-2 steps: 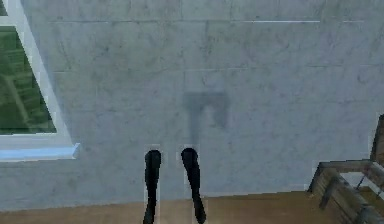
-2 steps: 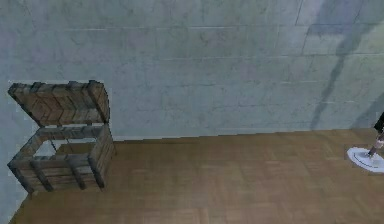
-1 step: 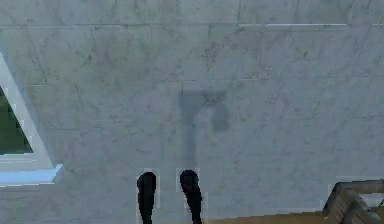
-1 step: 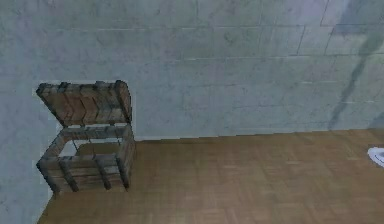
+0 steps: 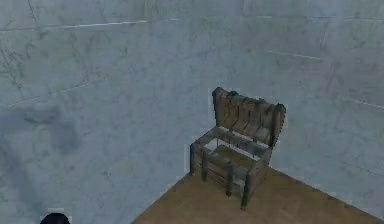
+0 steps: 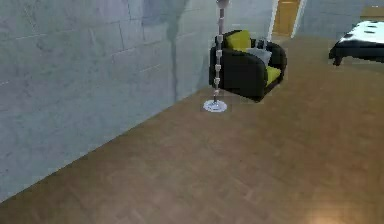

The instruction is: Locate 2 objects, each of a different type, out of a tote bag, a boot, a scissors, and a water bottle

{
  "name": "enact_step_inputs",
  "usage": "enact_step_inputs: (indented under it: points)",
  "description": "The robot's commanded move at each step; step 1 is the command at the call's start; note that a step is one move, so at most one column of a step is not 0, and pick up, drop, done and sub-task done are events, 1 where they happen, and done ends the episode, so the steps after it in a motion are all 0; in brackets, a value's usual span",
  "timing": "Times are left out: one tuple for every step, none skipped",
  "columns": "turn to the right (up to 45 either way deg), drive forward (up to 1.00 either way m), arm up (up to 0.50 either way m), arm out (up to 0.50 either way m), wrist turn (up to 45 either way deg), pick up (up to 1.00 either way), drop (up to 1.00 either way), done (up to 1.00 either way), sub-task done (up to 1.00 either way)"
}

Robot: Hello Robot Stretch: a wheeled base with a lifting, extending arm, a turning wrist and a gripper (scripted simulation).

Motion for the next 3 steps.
enact_step_inputs:
  points:
    - [36.0,0.0,0.0,0.0,0.0,0.0,0.0,0.0,0.0]
    - [0.0,0.35,0.0,0.0,0.0,0.0,0.0,0.0,0.0]
    - [-45.0,0.0,0.0,0.0,0.0,0.0,0.0,0.0,0.0]
